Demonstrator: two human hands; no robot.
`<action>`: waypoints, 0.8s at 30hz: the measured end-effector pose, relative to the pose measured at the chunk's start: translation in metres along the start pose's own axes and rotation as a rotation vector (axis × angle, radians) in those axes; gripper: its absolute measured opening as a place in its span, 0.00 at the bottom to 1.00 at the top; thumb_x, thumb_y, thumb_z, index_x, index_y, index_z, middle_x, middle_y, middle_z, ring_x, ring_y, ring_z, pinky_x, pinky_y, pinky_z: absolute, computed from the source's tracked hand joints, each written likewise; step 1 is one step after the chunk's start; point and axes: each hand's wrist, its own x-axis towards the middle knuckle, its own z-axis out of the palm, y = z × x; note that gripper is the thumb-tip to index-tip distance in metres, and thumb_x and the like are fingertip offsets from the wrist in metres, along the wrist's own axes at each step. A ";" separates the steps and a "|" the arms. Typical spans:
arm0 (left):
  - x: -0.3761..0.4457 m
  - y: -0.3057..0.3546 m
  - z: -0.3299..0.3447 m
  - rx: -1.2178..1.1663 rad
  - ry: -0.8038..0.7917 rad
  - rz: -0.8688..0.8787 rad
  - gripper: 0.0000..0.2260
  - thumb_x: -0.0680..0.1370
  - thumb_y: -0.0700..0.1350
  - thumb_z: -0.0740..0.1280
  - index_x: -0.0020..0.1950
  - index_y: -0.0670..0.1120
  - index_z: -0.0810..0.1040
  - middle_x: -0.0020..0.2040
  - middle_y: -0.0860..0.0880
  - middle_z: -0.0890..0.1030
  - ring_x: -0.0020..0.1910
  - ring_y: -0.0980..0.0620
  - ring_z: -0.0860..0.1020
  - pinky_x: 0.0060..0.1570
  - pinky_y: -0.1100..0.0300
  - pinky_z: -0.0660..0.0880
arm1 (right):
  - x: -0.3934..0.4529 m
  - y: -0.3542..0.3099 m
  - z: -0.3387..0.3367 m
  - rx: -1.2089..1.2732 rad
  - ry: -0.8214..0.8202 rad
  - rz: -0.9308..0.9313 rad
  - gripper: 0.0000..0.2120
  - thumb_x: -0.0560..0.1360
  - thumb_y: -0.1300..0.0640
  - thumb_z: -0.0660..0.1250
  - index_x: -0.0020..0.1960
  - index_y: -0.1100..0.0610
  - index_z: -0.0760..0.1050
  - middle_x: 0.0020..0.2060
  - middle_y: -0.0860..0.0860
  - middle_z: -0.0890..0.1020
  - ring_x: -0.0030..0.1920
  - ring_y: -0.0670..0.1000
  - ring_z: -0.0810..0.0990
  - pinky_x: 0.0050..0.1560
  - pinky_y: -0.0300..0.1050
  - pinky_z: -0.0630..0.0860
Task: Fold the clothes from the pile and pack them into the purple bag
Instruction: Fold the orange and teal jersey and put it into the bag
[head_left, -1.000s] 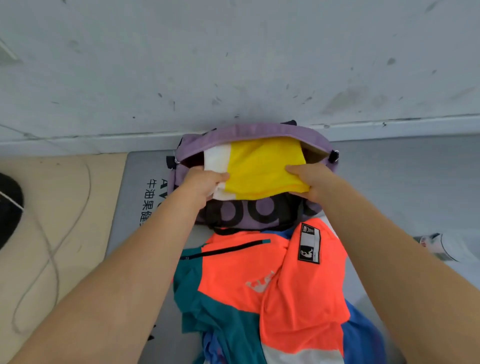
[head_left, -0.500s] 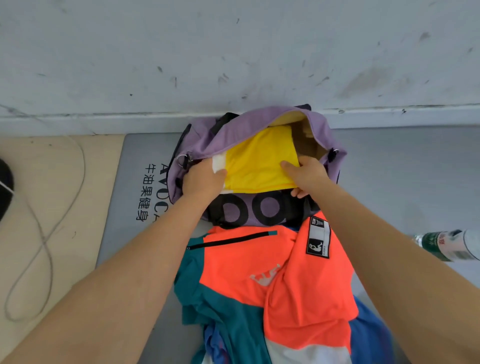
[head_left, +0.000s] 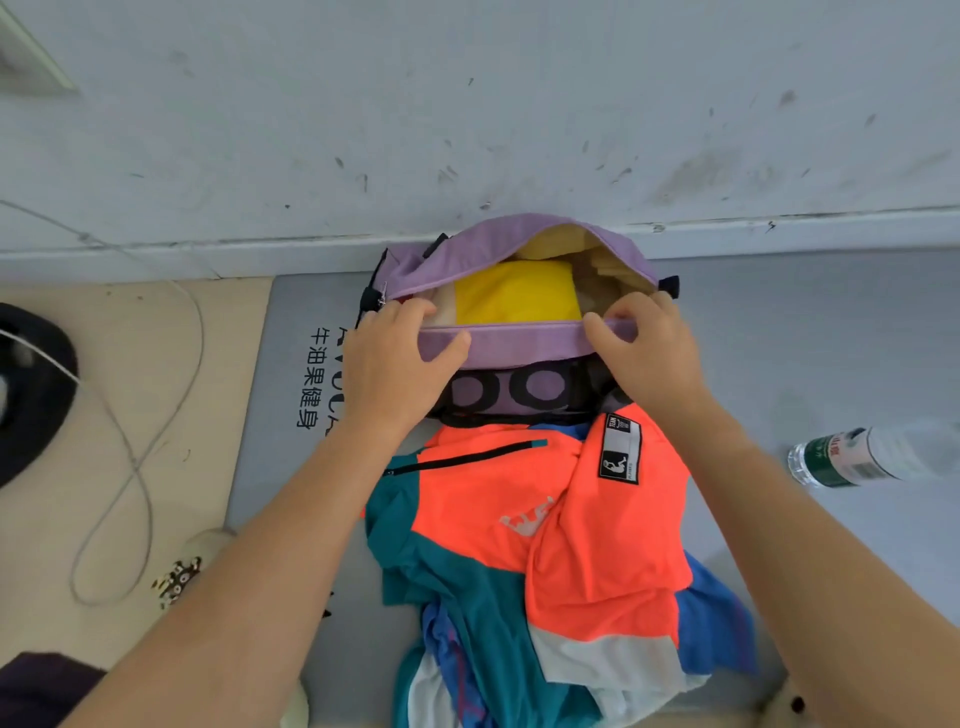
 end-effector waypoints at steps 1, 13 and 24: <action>-0.007 0.004 -0.002 0.015 0.024 0.000 0.22 0.75 0.59 0.67 0.64 0.48 0.76 0.60 0.48 0.77 0.56 0.45 0.75 0.57 0.49 0.71 | -0.009 -0.004 -0.004 0.038 0.050 -0.034 0.09 0.74 0.49 0.68 0.49 0.55 0.76 0.51 0.51 0.74 0.40 0.49 0.75 0.42 0.43 0.71; -0.142 0.021 0.100 -0.221 -0.779 -0.293 0.20 0.76 0.54 0.69 0.65 0.48 0.77 0.67 0.47 0.74 0.67 0.48 0.71 0.65 0.60 0.65 | -0.152 0.090 0.041 -0.172 -0.202 0.571 0.29 0.72 0.47 0.73 0.64 0.63 0.67 0.57 0.61 0.72 0.59 0.64 0.72 0.55 0.58 0.72; -0.175 0.078 0.098 -0.769 -0.728 -0.628 0.26 0.71 0.64 0.71 0.65 0.53 0.76 0.64 0.53 0.76 0.63 0.53 0.75 0.65 0.54 0.71 | -0.198 0.085 0.011 0.646 -0.325 0.497 0.16 0.76 0.56 0.70 0.35 0.58 0.66 0.30 0.50 0.62 0.32 0.46 0.62 0.33 0.43 0.60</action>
